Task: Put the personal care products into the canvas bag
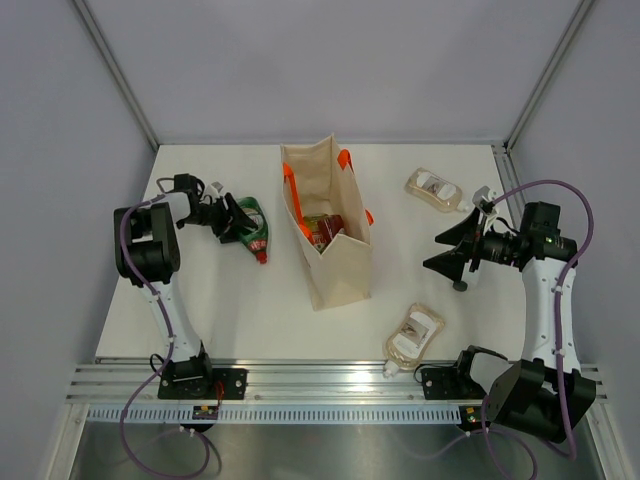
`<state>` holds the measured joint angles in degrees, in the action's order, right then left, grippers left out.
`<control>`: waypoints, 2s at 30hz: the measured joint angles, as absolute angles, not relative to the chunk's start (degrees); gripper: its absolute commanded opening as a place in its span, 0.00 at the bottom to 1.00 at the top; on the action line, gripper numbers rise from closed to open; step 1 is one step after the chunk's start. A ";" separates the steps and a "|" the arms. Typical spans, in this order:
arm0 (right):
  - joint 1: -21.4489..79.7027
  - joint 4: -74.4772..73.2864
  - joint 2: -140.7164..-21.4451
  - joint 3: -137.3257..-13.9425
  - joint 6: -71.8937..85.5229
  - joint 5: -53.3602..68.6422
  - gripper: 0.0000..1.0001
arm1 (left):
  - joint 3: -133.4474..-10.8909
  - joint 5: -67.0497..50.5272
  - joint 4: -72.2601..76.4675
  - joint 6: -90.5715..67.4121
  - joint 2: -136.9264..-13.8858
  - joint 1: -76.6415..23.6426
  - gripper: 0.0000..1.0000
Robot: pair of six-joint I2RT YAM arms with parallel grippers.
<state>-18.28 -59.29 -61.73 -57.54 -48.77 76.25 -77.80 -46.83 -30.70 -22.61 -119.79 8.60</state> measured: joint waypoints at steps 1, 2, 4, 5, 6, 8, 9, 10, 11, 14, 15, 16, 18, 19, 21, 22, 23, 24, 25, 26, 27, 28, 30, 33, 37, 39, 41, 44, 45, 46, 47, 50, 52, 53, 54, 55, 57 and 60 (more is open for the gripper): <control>-18.39 -59.64 -61.78 -57.63 -48.97 76.29 0.99 | -77.08 -47.70 -29.43 -23.59 -119.74 8.60 0.00; -18.48 -59.83 -61.82 -57.67 -49.17 76.38 0.99 | -76.53 -48.31 -28.47 -24.47 -119.72 8.60 0.00; -18.57 -60.01 -62.04 -57.74 -49.45 76.53 1.00 | -76.36 -48.60 -27.94 -25.15 -119.72 8.58 0.05; -18.57 -60.14 -62.17 -57.76 -49.63 76.66 1.00 | -76.36 -48.27 -27.90 -25.26 -119.66 8.54 0.12; -18.57 -60.38 -62.30 -57.80 -49.80 76.75 1.00 | -76.42 -47.62 -28.16 -25.19 -119.50 8.45 0.30; -18.59 -60.90 -62.61 -57.93 -50.09 77.12 1.00 | -76.97 -45.45 -29.63 -24.69 -118.98 7.86 0.40; -18.61 -61.04 -62.74 -57.95 -50.24 77.23 1.00 | -77.58 -43.70 -30.83 -24.21 -118.56 7.40 0.48; -18.61 -61.21 -62.87 -57.98 -50.41 77.25 1.00 | -78.41 -41.52 -32.12 -23.70 -118.19 6.70 0.50; -18.65 -61.39 -62.98 -58.00 -50.52 77.25 0.99 | -79.40 -38.85 -33.41 -23.07 -117.80 5.85 0.50; -18.72 -61.65 -63.44 -58.33 -50.83 77.30 0.99 | -82.52 -30.61 -36.53 -21.39 -117.03 2.50 0.49; -18.76 -61.71 -63.57 -58.46 -50.87 77.30 0.99 | -83.81 -27.62 -37.58 -20.93 -116.99 1.08 0.48; -18.79 -61.76 -63.70 -58.54 -50.89 77.32 1.00 | -85.19 -24.53 -38.63 -20.51 -116.99 -0.34 0.46; -18.83 -61.87 -63.81 -58.59 -50.98 77.32 0.99 | -87.88 -18.50 -40.84 -19.62 -117.05 -2.94 0.45; -18.83 -61.93 -63.81 -58.59 -51.05 77.32 0.99 | -89.21 -15.22 -41.95 -19.09 -117.12 -4.40 0.45; -18.92 -62.13 -63.81 -58.59 -51.09 77.34 0.99 | -92.01 -8.54 -44.18 -17.93 -117.71 -7.33 0.45; -18.96 -62.26 -63.83 -58.61 -51.09 77.36 1.00 | -92.97 -6.09 -44.93 -17.41 -117.99 -8.40 0.45; -19.05 -62.41 -63.83 -58.61 -51.11 77.45 1.00 | -93.89 -3.40 -45.63 -16.82 -118.32 -9.52 0.46; -19.11 -62.48 -63.83 -58.61 -51.16 77.52 1.00 | -94.59 -0.97 -46.13 -16.19 -118.61 -10.63 0.46; -19.16 -62.50 -63.83 -58.61 -51.20 77.54 1.00 | -94.98 0.97 -46.48 -15.59 -118.78 -11.51 0.47; -19.20 -62.57 -63.90 -58.61 -51.24 77.56 1.00 | -95.20 2.31 -46.72 -15.03 -118.91 -12.10 0.49; -19.20 -62.74 -63.94 -58.61 -51.27 77.60 0.99 | -95.26 3.31 -46.85 -14.50 -119.02 -12.47 0.53; -19.20 -62.87 -64.03 -58.61 -51.31 77.60 0.99 | -95.26 3.84 -46.92 -14.02 -119.17 -12.62 0.57; -19.22 -62.92 -64.12 -58.61 -51.37 77.60 1.00 | -95.24 4.58 -47.18 -13.26 -120.03 -12.49 0.61; -19.35 -63.00 -64.18 -58.61 -51.55 77.62 0.99 | -95.24 4.03 -47.72 -12.82 -121.14 -11.88 0.64; -19.79 -63.86 -64.34 -58.83 -52.45 77.67 0.99 | -95.57 2.68 -48.10 -12.49 -121.69 -11.44 0.32; -19.94 -64.51 -64.55 -59.02 -53.17 77.67 1.00 | -95.90 1.50 -48.45 -12.38 -121.71 -10.85 0.11; -20.05 -65.25 -64.79 -59.27 -53.89 77.69 1.00 | -95.79 -0.56 -48.36 -12.25 -121.71 -10.22 0.06; -20.25 -65.95 -64.90 -59.59 -54.52 77.73 1.00 | -94.39 -7.20 -46.74 -13.06 -121.43 -7.49 0.00; -20.38 -66.24 -64.93 -59.64 -54.81 77.71 1.00 | -93.14 -10.50 -45.45 -13.65 -121.08 -5.98 0.00; -20.45 -66.48 -64.95 -59.66 -55.05 77.71 0.99 | -92.14 -13.32 -44.58 -14.15 -120.84 -4.71 0.00; -20.56 -66.78 -64.97 -59.68 -55.35 77.73 0.99 | -90.48 -17.28 -43.11 -15.00 -120.46 -3.03 0.00; -20.82 -67.77 -65.19 -59.83 -56.27 77.76 1.00 | -84.82 -28.12 -38.98 -17.85 -119.24 2.07 0.00; -20.86 -68.34 -65.39 -59.99 -56.82 77.76 1.00 | -81.41 -33.43 -36.69 -19.57 -118.24 5.08 0.00; -20.93 -68.64 -65.45 -60.10 -56.97 77.80 0.99 | -80.01 -35.62 -35.62 -20.36 -117.95 6.31 0.00; -21.02 -68.86 -65.54 -60.18 -57.19 77.87 0.99 | -78.56 -37.67 -34.13 -21.30 -117.71 7.35 0.00; -21.06 -68.90 -65.58 -60.27 -57.34 78.11 0.99 | -77.34 -39.38 -32.67 -22.22 -117.45 8.03 0.00; -21.12 -69.14 -65.71 -60.49 -57.67 78.41 1.00 | -74.76 -43.03 -29.36 -24.60 -117.05 9.04 0.00; -21.17 -69.54 -65.80 -60.55 -58.06 78.78 1.00 | -71.37 -47.22 -24.27 -28.03 -116.42 9.85 0.00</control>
<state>-21.17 -69.54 -65.80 -60.55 -58.06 78.78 -71.37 -47.22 -24.27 -28.03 -116.42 9.85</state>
